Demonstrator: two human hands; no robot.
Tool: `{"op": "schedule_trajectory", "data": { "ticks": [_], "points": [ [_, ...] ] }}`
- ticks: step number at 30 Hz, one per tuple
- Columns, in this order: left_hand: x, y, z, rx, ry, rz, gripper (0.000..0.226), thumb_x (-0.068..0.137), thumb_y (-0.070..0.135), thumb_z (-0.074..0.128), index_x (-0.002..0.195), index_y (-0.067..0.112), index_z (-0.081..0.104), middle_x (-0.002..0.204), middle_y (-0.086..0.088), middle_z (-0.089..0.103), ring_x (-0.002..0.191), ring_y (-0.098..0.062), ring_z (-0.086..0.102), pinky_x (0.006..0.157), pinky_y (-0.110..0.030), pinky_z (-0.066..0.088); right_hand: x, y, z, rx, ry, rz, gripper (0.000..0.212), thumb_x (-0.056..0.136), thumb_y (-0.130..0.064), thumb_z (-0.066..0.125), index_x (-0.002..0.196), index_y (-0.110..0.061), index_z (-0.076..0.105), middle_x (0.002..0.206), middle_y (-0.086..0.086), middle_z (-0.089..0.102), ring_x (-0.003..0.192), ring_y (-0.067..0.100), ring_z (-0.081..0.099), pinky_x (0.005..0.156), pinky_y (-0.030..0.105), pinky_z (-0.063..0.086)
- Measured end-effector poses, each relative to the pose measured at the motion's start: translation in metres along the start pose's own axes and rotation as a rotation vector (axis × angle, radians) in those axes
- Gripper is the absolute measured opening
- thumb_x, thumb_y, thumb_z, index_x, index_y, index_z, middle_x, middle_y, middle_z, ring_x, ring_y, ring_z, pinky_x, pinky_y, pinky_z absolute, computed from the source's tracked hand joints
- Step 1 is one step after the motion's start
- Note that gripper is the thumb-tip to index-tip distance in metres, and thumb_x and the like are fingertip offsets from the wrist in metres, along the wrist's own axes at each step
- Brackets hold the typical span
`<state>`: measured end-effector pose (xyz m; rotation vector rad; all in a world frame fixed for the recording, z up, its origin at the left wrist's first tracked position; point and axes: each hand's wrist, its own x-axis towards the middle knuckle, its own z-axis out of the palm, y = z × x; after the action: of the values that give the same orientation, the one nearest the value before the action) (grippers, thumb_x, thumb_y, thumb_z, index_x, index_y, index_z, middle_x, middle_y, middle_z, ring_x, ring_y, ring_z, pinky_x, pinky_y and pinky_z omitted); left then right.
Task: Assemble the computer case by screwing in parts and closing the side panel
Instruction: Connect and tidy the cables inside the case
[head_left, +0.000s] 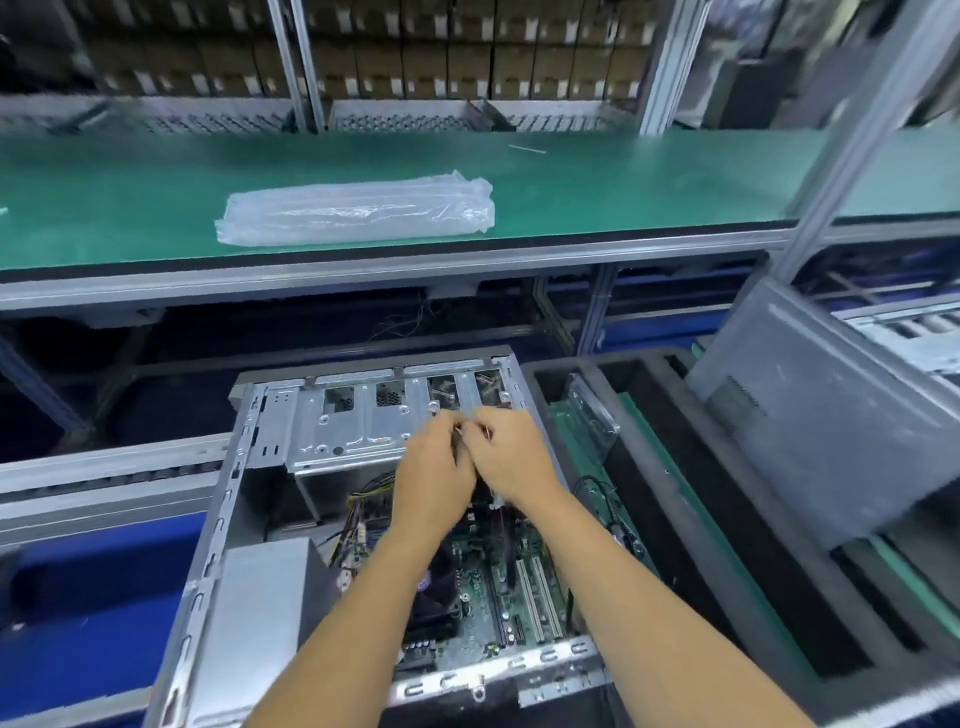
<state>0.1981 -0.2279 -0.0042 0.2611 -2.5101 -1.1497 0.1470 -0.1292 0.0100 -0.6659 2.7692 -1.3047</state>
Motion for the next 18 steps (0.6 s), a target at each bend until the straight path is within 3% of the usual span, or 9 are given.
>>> {"op": "schedule_trajectory", "data": {
  "ticks": [4,6,10,13,16,18],
  "points": [
    [-0.007,-0.015,-0.005,0.005,0.001,0.069,0.015,0.093,0.019,0.049,0.1,0.029,0.056,0.088,0.016,0.058,0.081,-0.007,0.053,0.065,-0.021,0.04,-0.006,-0.006,-0.002,-0.165,-0.081,-0.023,0.035,0.095,-0.023,0.049,0.062,-0.014,0.048,0.063,0.004,0.054,0.067,0.029,0.054,0.062,0.042,0.046],
    [-0.005,-0.02,-0.01,-0.008,-0.025,0.08,0.014,0.092,0.018,0.052,0.097,0.029,0.057,0.081,0.016,0.057,0.075,-0.007,0.052,0.061,-0.02,0.037,-0.009,-0.008,-0.008,-0.171,-0.11,-0.037,0.029,0.094,-0.025,0.051,0.071,-0.009,0.058,0.066,0.005,0.058,0.067,0.027,0.055,0.061,0.041,0.047],
    [0.0,-0.019,-0.01,0.03,-0.022,0.044,0.007,0.091,0.019,0.054,0.094,0.024,0.059,0.069,0.013,0.051,0.064,-0.004,0.046,0.054,-0.023,0.032,-0.012,-0.003,-0.023,-0.07,-0.068,-0.087,0.02,0.09,-0.023,0.057,0.077,-0.008,0.061,0.069,0.008,0.059,0.068,0.025,0.053,0.061,0.037,0.043],
    [-0.004,-0.017,-0.008,0.048,-0.007,0.009,0.008,0.091,0.019,0.054,0.096,0.024,0.057,0.072,0.013,0.05,0.064,-0.004,0.046,0.055,-0.022,0.033,-0.015,0.003,-0.022,-0.054,-0.169,-0.077,0.029,0.093,-0.022,0.055,0.068,-0.006,0.054,0.062,0.013,0.052,0.058,0.024,0.043,0.056,0.037,0.034],
    [-0.009,-0.014,-0.007,0.064,0.004,0.021,0.013,0.092,0.014,0.051,0.1,0.02,0.059,0.079,0.013,0.051,0.073,-0.01,0.05,0.062,-0.025,0.039,-0.018,0.005,-0.011,-0.362,-0.307,-0.139,0.038,0.097,-0.025,0.045,0.06,-0.02,0.037,0.056,-0.001,0.044,0.052,0.018,0.04,0.051,0.034,0.029],
    [-0.011,-0.012,-0.006,0.107,0.004,0.046,0.017,0.093,0.012,0.049,0.1,0.018,0.063,0.09,0.007,0.056,0.085,-0.013,0.051,0.07,-0.028,0.044,-0.02,0.006,-0.008,-0.42,-0.309,-0.17,0.035,0.095,-0.025,0.044,0.061,-0.023,0.036,0.058,-0.003,0.046,0.055,0.02,0.044,0.052,0.035,0.032]
  ]
}}
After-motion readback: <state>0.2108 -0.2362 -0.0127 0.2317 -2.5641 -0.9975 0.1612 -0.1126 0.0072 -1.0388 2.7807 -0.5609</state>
